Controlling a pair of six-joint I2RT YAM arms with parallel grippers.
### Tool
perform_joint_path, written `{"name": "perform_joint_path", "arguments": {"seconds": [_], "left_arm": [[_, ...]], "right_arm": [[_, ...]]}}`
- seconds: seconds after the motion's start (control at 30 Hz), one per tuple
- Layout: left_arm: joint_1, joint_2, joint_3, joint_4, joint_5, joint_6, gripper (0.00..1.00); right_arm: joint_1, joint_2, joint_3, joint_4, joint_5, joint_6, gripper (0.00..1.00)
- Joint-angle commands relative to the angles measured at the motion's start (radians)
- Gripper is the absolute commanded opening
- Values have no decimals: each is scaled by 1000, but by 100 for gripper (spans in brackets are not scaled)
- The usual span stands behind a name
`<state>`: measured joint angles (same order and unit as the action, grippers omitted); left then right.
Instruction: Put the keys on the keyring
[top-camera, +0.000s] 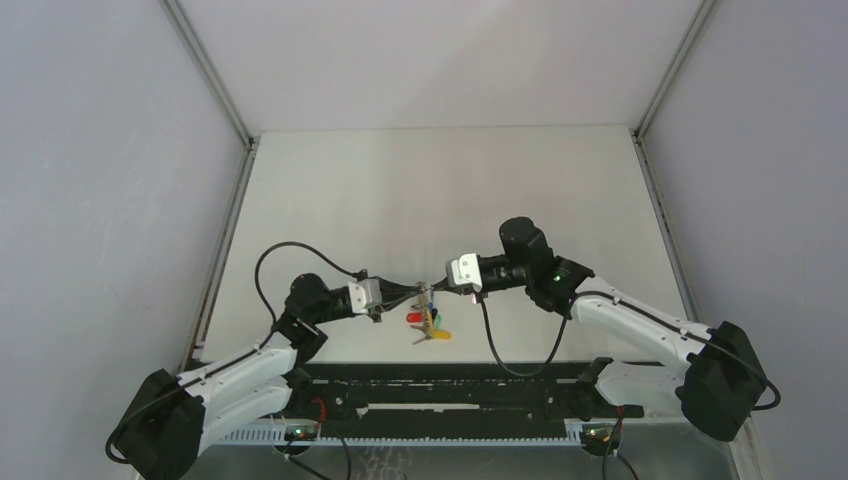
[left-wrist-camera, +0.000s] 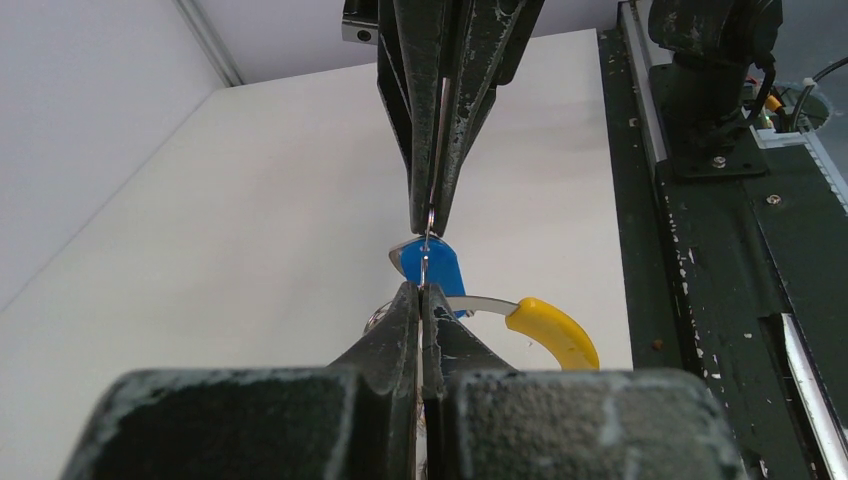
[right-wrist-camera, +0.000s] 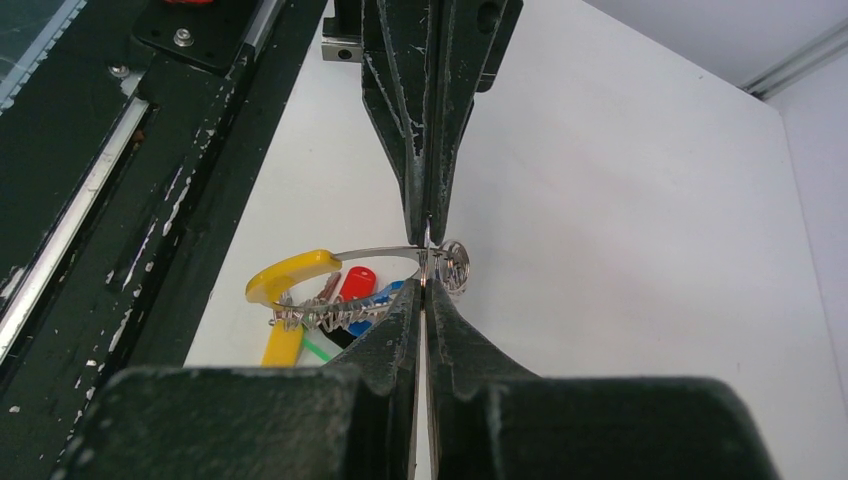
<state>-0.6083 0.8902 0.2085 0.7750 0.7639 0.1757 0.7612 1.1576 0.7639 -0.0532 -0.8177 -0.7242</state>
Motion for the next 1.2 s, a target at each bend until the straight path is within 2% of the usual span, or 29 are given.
{"name": "perform_joint_path", "arguments": {"seconds": [0.0, 1.17], "left_arm": [[5, -8, 23, 49, 14, -12, 0], [5, -16, 22, 49, 14, -9, 0]], "right_arm": [[11, -13, 0, 33, -17, -26, 0], [9, 15, 15, 26, 15, -1, 0]]}}
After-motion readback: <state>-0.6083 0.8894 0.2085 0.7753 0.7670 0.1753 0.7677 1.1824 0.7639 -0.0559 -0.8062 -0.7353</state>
